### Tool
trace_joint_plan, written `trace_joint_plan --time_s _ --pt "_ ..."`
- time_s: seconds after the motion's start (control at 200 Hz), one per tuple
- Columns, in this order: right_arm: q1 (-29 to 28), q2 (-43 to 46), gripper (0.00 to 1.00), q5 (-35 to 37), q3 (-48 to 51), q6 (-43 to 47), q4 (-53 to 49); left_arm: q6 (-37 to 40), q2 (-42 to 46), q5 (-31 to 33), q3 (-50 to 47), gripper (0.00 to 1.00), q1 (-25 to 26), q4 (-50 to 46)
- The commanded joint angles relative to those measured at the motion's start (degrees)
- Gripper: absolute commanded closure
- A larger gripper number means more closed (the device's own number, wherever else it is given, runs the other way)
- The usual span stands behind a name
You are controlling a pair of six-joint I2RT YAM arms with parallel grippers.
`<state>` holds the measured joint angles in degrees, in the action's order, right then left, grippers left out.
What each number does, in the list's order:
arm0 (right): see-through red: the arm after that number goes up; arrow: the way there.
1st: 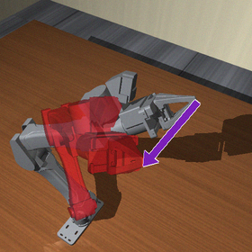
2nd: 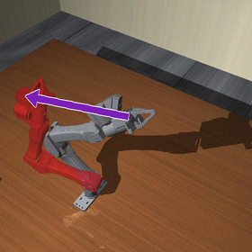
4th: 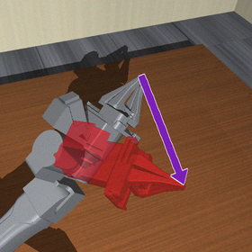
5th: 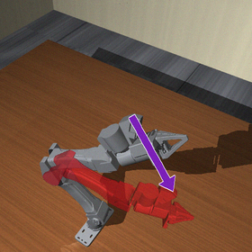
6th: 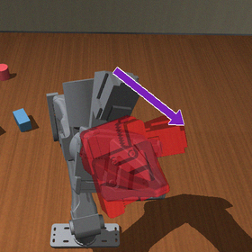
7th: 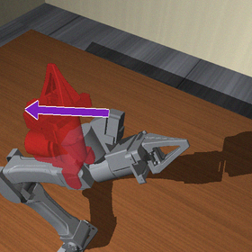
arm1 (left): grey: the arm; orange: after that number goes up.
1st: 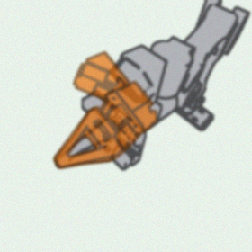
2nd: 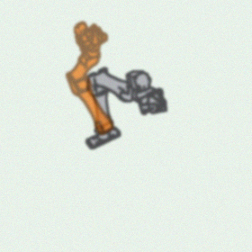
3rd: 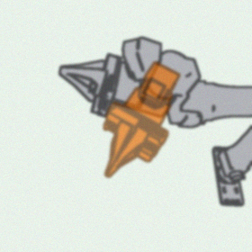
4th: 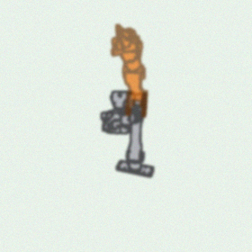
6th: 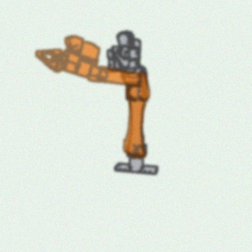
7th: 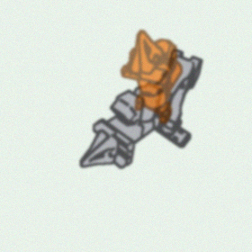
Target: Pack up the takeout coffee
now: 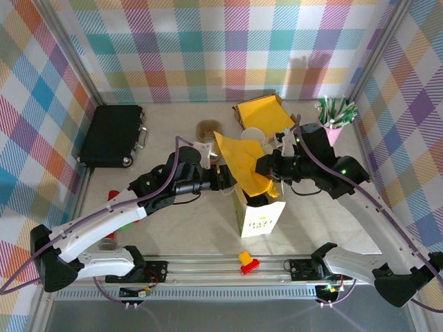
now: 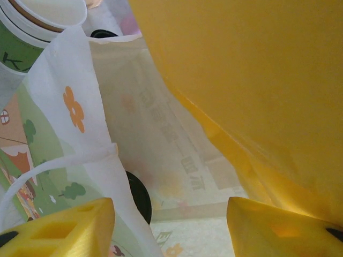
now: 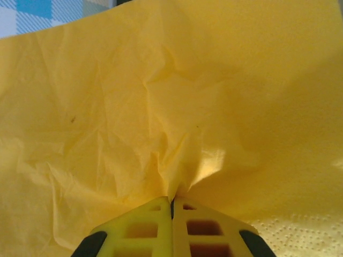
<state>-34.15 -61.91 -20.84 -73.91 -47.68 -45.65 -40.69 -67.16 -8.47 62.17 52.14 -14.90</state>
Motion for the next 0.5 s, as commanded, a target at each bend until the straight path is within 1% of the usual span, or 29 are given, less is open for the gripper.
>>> trace_joint_plan --time_s 0.0,0.055,0.18,0.28,0.375,0.495 --pt "-1.3 0.0 1.00 6.2 -0.2 2.7 -3.6 0.1 -0.7 0.0 0.2 0.49 0.7 1.9" --pt "-1.9 -0.1 1.00 7.7 0.1 2.8 -3.9 0.3 -1.1 0.3 0.3 0.55 0.7 1.6" --pt "-4.2 -0.7 1.00 13.1 0.0 3.8 -5.7 0.4 -1.3 1.2 -0.1 0.65 0.8 1.2" --pt "-6.2 -2.4 1.00 18.0 -1.2 5.2 -8.6 0.4 -1.2 1.7 -0.5 0.69 0.7 0.9" --pt "-8.0 -3.9 1.00 21.0 -1.8 5.8 -10.1 0.6 -1.4 2.1 -0.6 0.73 0.8 0.6" --pt "-10.5 -6.0 1.00 27.2 -3.1 6.2 -13.1 0.7 -1.4 2.1 -0.6 0.78 0.7 0.3"
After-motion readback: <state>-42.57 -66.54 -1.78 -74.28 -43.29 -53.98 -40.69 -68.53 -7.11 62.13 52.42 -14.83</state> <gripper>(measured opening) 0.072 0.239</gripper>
